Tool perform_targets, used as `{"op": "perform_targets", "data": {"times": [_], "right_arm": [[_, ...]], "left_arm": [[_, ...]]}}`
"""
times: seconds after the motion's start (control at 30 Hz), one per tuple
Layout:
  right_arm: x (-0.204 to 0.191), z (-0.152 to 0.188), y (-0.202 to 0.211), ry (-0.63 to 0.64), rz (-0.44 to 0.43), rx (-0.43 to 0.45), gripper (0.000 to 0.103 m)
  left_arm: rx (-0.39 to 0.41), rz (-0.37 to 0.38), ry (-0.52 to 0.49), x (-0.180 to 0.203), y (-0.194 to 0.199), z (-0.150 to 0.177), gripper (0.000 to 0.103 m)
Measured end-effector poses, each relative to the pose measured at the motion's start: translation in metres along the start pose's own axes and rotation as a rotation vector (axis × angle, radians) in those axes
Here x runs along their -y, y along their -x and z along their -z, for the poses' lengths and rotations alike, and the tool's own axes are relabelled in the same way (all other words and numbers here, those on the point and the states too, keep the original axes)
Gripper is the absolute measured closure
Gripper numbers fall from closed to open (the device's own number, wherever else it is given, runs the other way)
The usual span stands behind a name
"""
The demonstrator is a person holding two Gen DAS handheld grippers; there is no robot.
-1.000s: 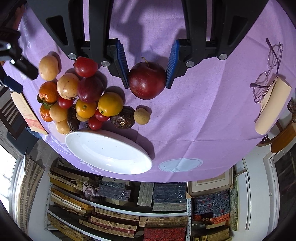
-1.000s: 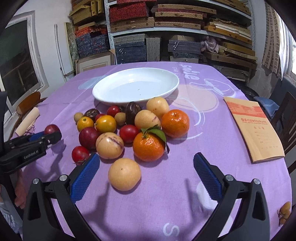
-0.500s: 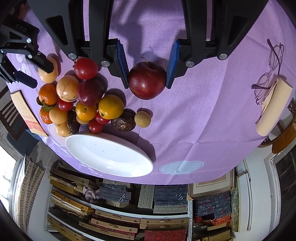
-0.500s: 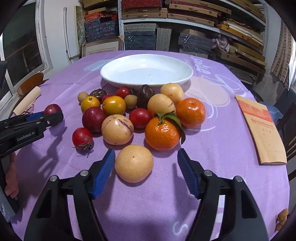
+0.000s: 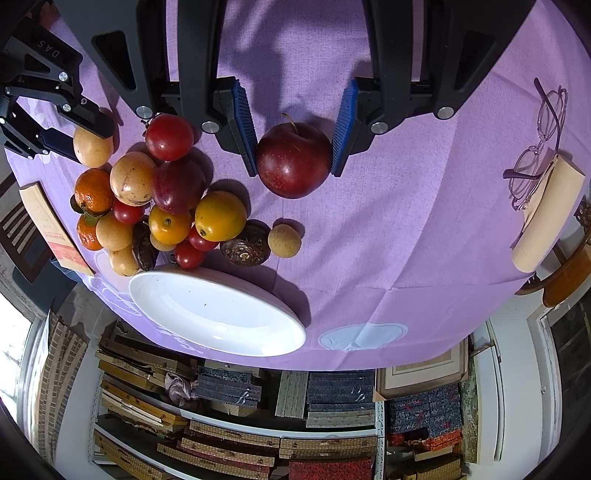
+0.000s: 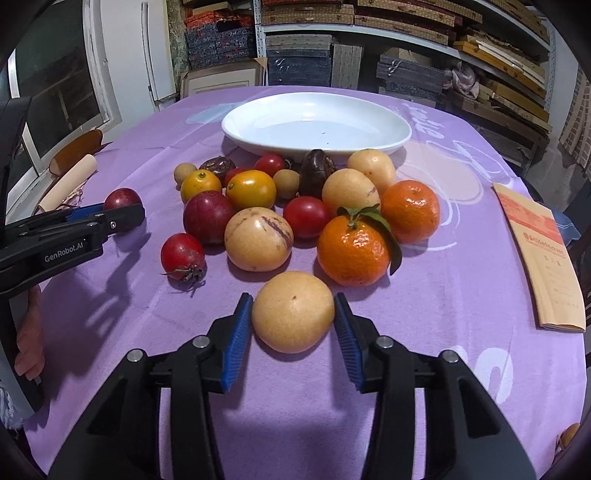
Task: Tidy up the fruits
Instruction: 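Grasp the pale yellow pear with the right tool while the left tool holds the plum, then lower plum and pear onto the white plate and open both tools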
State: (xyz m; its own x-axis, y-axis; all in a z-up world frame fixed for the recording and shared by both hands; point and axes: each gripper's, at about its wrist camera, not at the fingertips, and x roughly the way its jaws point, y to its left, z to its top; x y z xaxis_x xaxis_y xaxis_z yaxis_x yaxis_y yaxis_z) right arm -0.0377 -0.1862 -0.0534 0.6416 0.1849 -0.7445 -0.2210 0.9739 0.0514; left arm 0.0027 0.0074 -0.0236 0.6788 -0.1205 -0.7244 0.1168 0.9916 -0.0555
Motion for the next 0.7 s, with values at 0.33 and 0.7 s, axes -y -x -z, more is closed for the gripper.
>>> {"op": "perform_targets", "data": {"times": [0.33, 0.7], "right_arm": [[0.001, -0.004, 0.018, -0.006, -0.054, 0.082, 0.06], [0.035, -0.122, 0.041, 0.022, 0.032, 0.157, 0.06]], "left_arm": [[0.01, 0.016, -0.012, 0.001, 0.003, 0.001, 0.063], [0.042, 0.034, -0.101, 0.026, -0.003, -0.074, 0.063]]}}
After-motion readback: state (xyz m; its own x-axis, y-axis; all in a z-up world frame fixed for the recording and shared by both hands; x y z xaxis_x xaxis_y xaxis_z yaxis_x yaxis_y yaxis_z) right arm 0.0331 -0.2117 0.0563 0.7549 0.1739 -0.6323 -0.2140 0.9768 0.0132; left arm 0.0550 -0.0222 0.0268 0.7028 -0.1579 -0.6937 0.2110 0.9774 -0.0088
